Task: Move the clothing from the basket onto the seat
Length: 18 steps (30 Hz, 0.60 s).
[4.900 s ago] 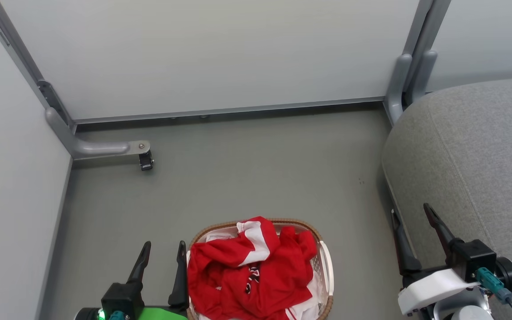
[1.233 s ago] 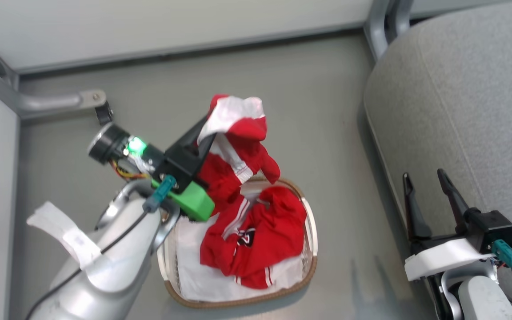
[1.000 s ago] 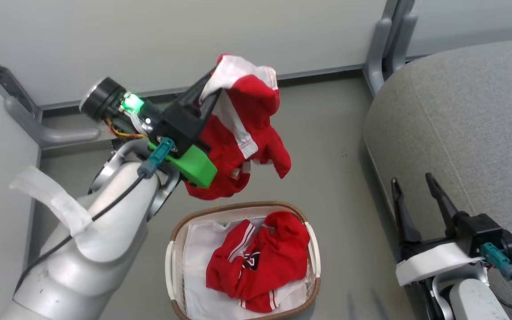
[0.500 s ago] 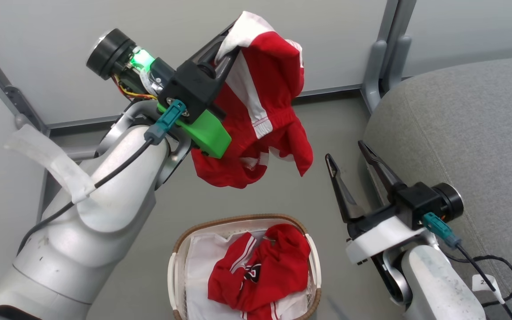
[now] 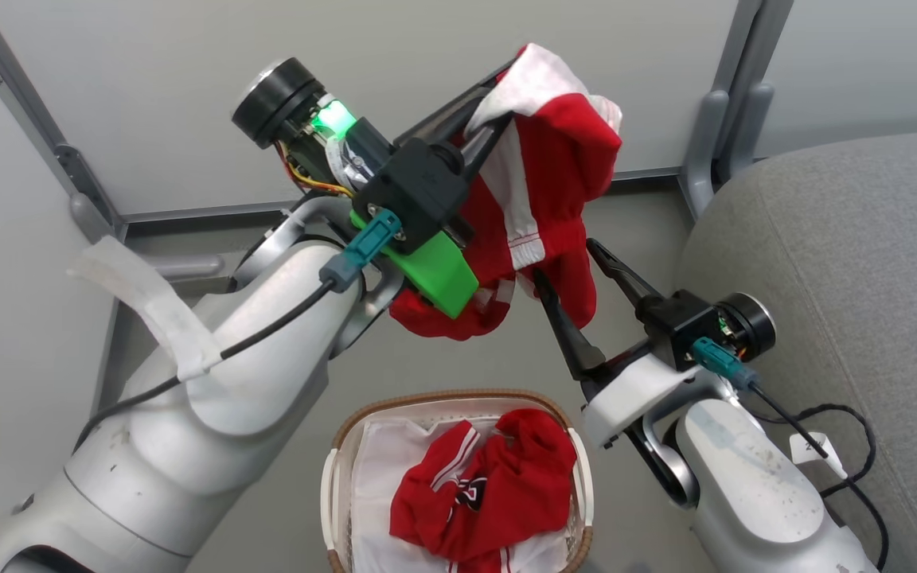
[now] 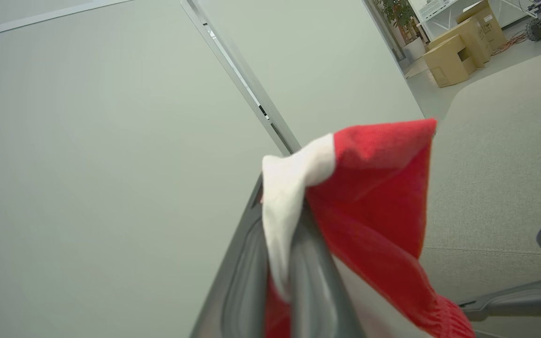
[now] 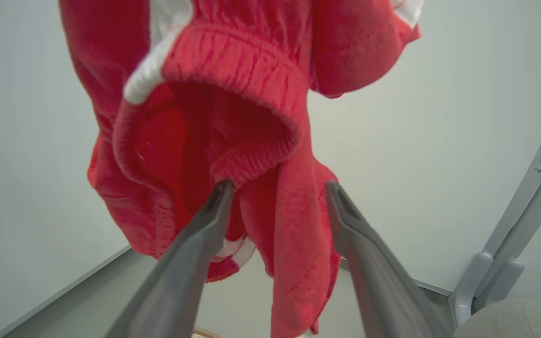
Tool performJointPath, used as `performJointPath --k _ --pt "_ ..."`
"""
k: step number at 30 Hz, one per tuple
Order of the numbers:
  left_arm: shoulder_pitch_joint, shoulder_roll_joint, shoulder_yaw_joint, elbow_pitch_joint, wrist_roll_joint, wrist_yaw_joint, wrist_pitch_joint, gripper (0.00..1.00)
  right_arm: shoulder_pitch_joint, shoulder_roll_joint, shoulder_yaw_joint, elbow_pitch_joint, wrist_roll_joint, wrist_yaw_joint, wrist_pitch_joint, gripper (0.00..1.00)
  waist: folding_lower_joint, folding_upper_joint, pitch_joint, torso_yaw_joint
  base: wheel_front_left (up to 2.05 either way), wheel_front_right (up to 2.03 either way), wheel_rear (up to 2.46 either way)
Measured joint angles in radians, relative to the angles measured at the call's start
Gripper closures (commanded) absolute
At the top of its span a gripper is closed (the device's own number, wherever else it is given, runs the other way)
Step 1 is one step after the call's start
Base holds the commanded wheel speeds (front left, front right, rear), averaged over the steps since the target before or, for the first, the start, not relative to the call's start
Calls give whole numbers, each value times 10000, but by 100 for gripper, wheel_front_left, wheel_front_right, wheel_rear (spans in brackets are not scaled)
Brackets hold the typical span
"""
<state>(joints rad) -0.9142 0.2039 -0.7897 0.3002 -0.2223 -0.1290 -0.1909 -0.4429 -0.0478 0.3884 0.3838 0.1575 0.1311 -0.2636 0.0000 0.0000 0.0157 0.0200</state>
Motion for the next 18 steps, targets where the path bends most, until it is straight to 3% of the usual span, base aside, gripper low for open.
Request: performJointPath --k 7,13,14,15,16,18 --pt "-1 -98 -305 -320 -134 0 25 100 -679 13 407 585 341 0 -2 0 0 0 -61 218 0 0 0" --pt "27 -127 -510 -539 -217 0 42 100 -1041 -2 150 1191 107 -2 -4 0 0 0 -67 347 0 0 0" --pt "37 -117 -523 -568 -236 0 42 100 -1051 -2 194 1369 174 0 -6 11 0 0 -70 370 0 0 0" --pt "69 -92 -522 -571 -255 0 44 100 -1052 -2 278 1517 255 0 -6 60 0 0 -75 390 0 0 0" --pt "122 -69 -514 -568 -286 4 48 100 -1069 -2 376 1653 339 0 -6 96 0 0 -79 404 0 0 0" --pt "231 -8 -470 -514 -353 61 50 100 -1097 -2 516 1755 470 0 -6 100 0 0 -81 408 0 0 0"
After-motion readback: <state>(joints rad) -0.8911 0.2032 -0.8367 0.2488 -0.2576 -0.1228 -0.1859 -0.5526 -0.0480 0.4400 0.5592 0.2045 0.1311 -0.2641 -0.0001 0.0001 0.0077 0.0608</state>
